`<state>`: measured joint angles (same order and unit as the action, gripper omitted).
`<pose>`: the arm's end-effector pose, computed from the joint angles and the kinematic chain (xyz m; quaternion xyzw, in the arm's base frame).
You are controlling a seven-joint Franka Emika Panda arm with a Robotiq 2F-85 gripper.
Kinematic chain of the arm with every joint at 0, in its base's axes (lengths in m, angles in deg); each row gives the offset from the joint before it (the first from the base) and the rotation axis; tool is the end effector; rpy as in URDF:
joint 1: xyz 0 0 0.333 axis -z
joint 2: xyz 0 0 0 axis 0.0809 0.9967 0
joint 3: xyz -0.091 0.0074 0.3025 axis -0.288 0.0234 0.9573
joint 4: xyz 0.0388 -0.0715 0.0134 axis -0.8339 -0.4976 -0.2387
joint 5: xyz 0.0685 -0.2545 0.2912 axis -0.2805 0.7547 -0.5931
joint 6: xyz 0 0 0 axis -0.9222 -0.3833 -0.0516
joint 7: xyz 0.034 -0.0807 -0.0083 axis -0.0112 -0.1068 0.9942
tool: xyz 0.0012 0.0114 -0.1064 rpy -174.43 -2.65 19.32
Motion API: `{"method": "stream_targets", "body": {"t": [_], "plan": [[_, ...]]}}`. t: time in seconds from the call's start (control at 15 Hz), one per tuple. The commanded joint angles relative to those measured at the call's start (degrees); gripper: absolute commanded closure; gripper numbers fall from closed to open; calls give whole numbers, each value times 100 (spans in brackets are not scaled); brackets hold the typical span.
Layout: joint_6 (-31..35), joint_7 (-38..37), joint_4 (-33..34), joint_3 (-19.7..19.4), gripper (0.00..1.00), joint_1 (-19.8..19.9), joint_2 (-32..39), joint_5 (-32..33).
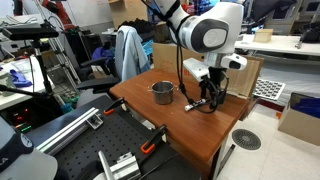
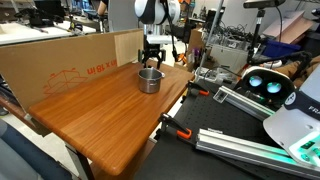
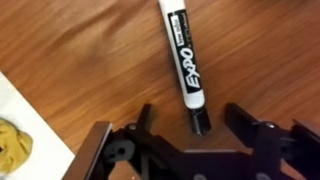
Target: Pick up the pen from the table and put it in the silver pot.
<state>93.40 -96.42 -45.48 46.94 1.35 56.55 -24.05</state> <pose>0.6009 -0.1564 0.1342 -0.9623 0.2686 0.0427 0.0058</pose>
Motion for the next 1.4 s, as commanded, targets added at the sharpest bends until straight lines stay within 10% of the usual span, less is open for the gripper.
{"method": "stream_targets", "body": {"t": [0.0, 0.4, 1.33], "plan": [[95, -152, 200, -21, 50, -19, 155, 174], [3, -68, 257, 44, 96, 51, 108, 121], [643, 814, -527, 587, 94, 589, -813, -485]]}}
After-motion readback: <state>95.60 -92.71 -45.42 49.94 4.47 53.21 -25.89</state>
